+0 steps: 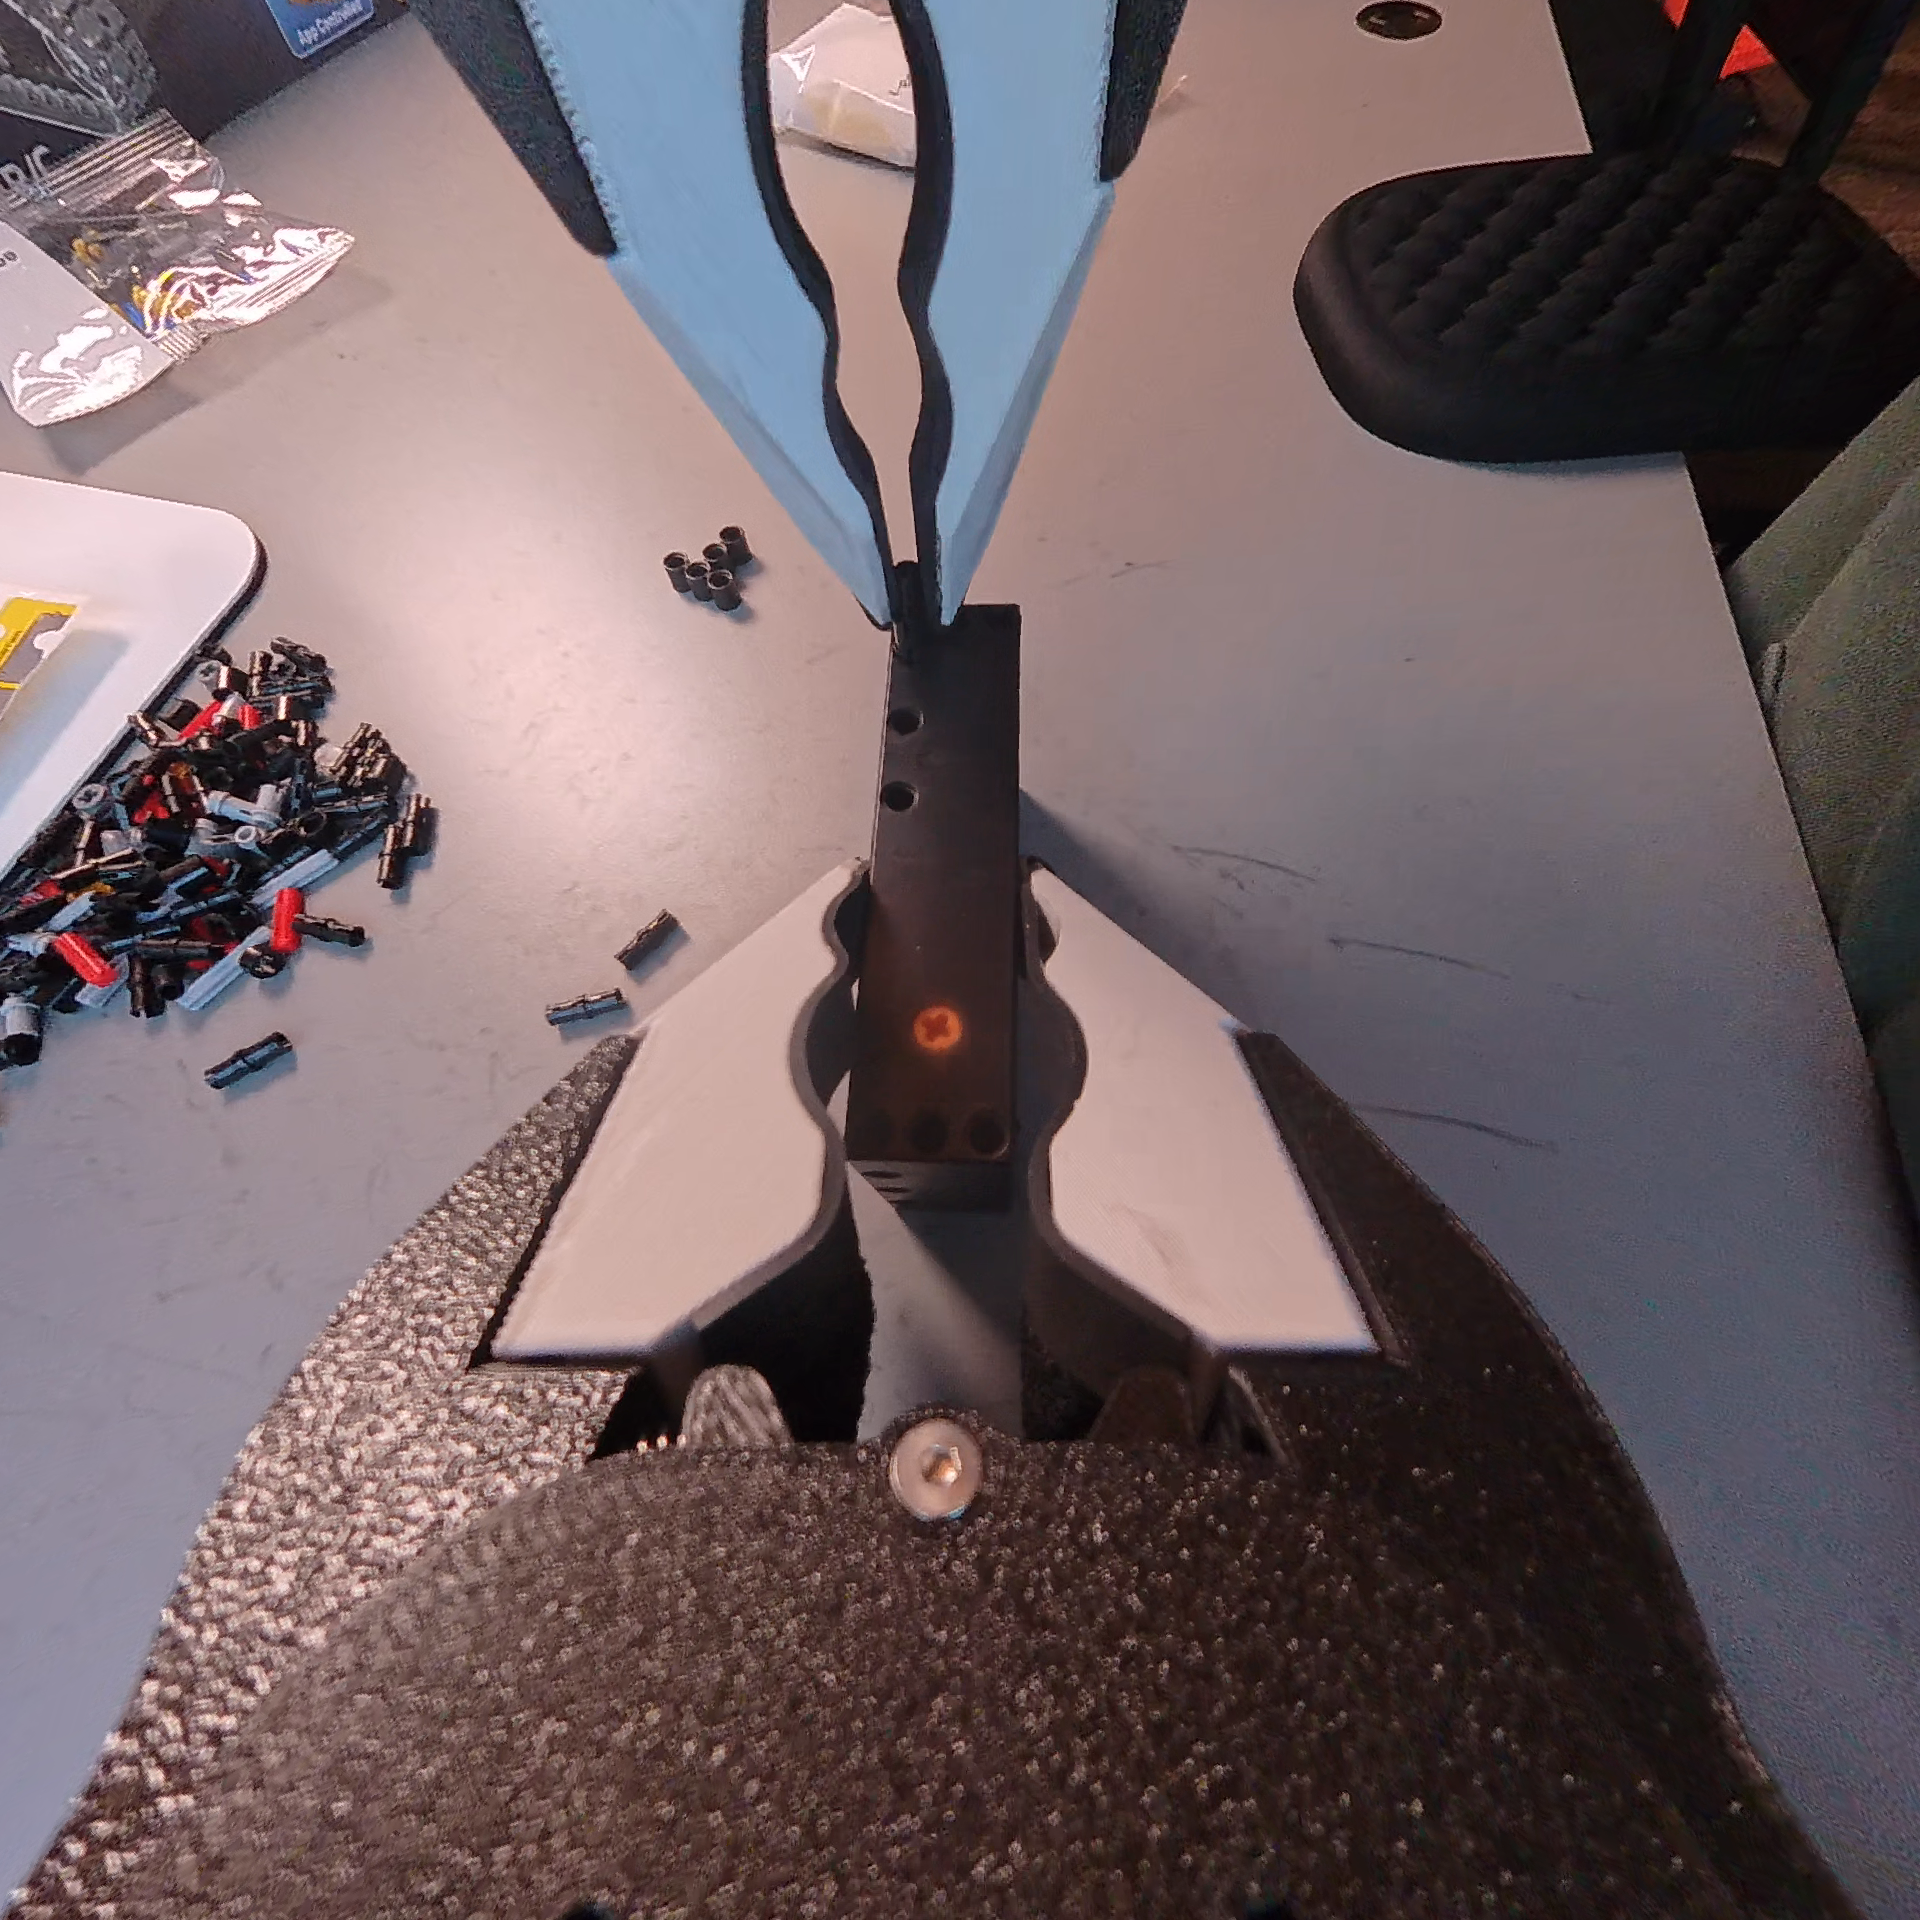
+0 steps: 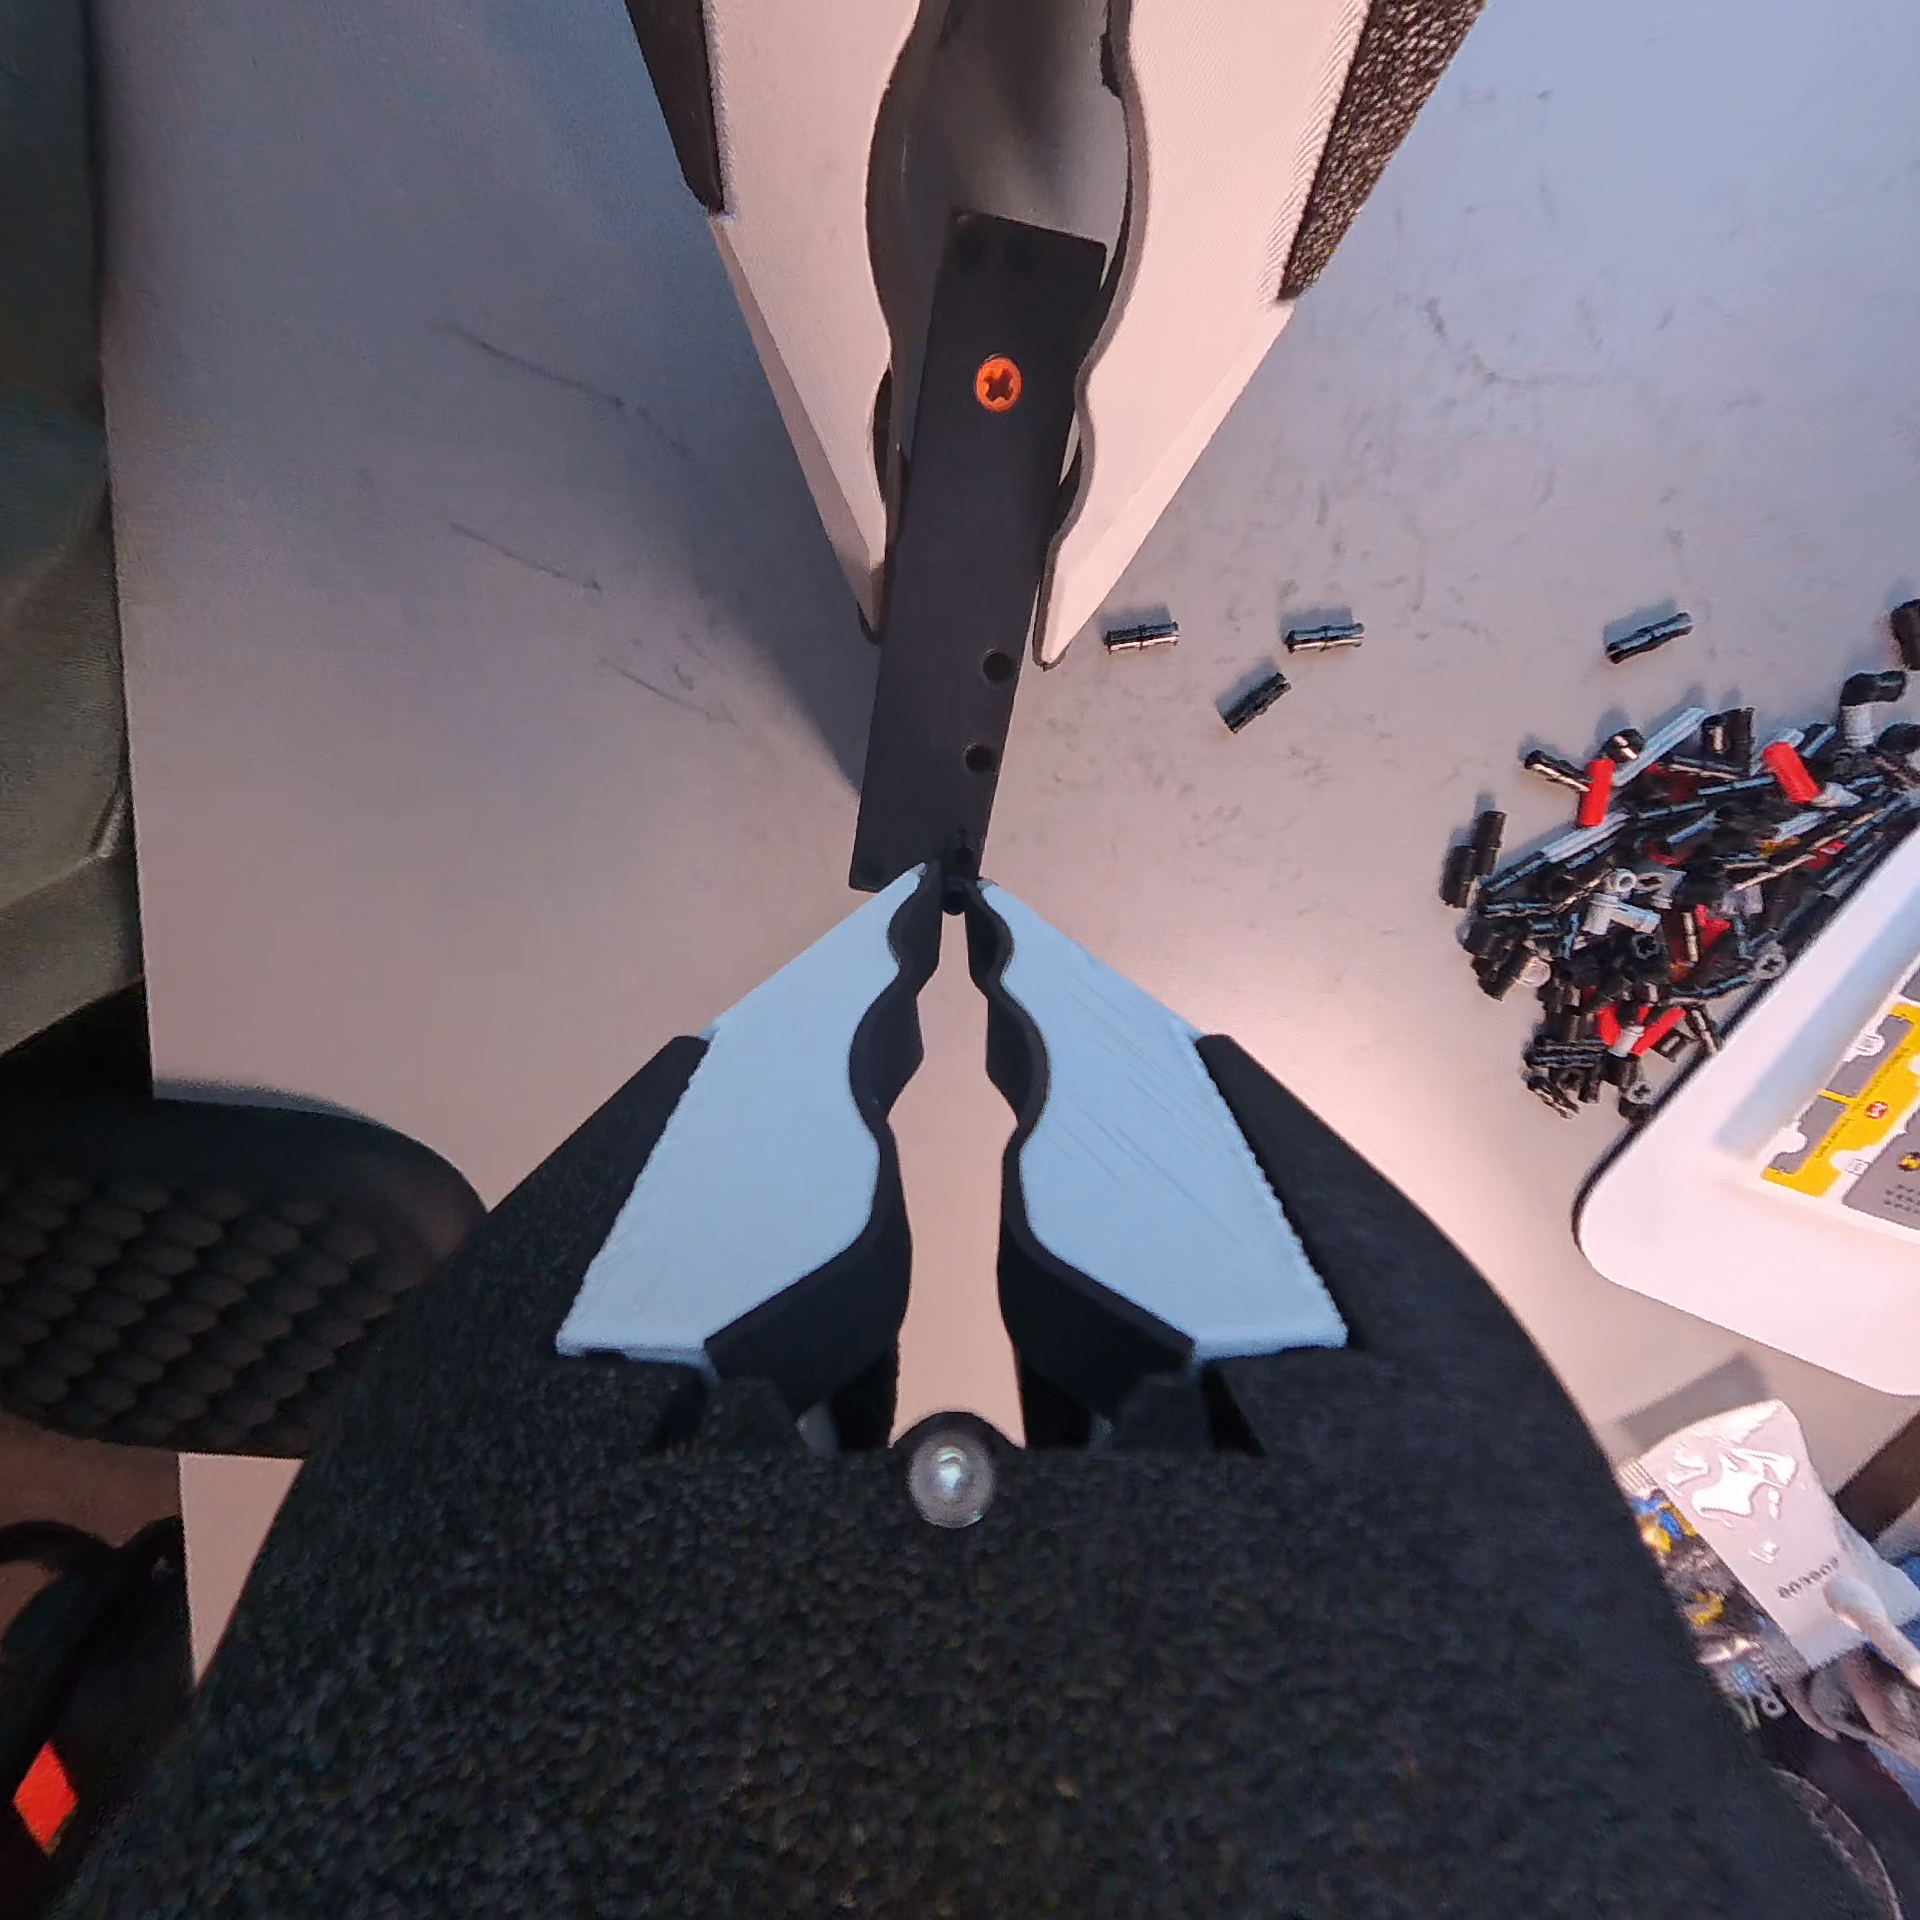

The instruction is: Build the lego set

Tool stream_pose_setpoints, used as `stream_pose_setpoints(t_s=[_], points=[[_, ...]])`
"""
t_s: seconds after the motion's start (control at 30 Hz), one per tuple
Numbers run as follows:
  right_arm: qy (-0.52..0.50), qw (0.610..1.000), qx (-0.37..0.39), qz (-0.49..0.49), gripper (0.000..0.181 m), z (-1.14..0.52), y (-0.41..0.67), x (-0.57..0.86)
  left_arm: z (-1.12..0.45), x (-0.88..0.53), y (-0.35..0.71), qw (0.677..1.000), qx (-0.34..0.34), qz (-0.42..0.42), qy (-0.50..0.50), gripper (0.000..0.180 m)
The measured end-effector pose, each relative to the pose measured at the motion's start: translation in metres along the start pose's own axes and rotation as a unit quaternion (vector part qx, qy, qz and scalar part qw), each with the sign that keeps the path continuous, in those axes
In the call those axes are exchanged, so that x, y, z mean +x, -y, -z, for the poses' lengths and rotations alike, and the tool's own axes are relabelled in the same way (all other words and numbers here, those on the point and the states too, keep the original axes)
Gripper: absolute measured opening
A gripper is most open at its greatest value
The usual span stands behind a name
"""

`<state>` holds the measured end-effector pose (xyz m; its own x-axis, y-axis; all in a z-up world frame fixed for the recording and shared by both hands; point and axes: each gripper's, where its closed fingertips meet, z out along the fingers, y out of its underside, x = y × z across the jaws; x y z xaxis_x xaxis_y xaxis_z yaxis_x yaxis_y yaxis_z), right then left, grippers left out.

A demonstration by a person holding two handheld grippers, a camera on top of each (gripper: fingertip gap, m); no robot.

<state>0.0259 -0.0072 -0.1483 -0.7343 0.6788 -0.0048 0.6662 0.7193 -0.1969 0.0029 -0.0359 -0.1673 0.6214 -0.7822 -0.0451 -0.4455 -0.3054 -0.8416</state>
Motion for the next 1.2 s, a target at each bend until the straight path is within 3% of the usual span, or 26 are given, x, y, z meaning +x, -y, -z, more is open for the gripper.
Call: stream_pose_setpoints(t_s=[0.13, 0.23, 0.47, 0.77, 0.97, 1.07, 1.13, 1.2], points=[[-0.006, 0.999, 0.041, -0.021, 0.004, 0.000, 0.001, 0.000, 0.000, 0.000, 0.000, 1.000, 0.000, 0.000, 0.000, 0.027], [0.001, 0.996, 0.084, -0.040, 0.019, 0.006, 0.002, -0.004, 0.000, 0.000, 0.000, 1.000, 0.000, 0.000, -0.001, 0.026], [-0.013, 0.992, 0.109, -0.054, 0.002, 0.009, 0.004, 0.000, 0.000, 0.001, 0.000, 1.000, 0.000, 0.001, -0.003, 0.027], [-0.017, 0.999, 0.041, -0.022, 0.000, 0.003, 0.002, -0.002, 0.000, 0.001, 0.000, 1.000, 0.000, -0.001, -0.003, 0.027], [-0.054, 0.988, 0.140, -0.021, 0.005, 0.015, 0.004, 0.001, 0.000, -0.001, 0.000, 1.000, -0.001, -0.001, 0.004, 0.026], [-0.153, 0.941, 0.290, -0.083, 0.008, 0.077, 0.005, 0.046, 0.000, -0.003, -0.001, 1.000, -0.001, 0.002, 0.010, 0.027], [-0.331, 0.871, 0.336, -0.142, 0.002, 0.136, -0.037, 0.110, 0.000, -0.006, 0.000, 1.000, -0.001, 0.006, 0.018, 0.026], [-0.447, 0.790, 0.364, -0.209, 0.001, 0.183, -0.097, 0.158, -0.001, -0.008, 0.000, 1.000, -0.001, 0.005, 0.023, 0.027]])
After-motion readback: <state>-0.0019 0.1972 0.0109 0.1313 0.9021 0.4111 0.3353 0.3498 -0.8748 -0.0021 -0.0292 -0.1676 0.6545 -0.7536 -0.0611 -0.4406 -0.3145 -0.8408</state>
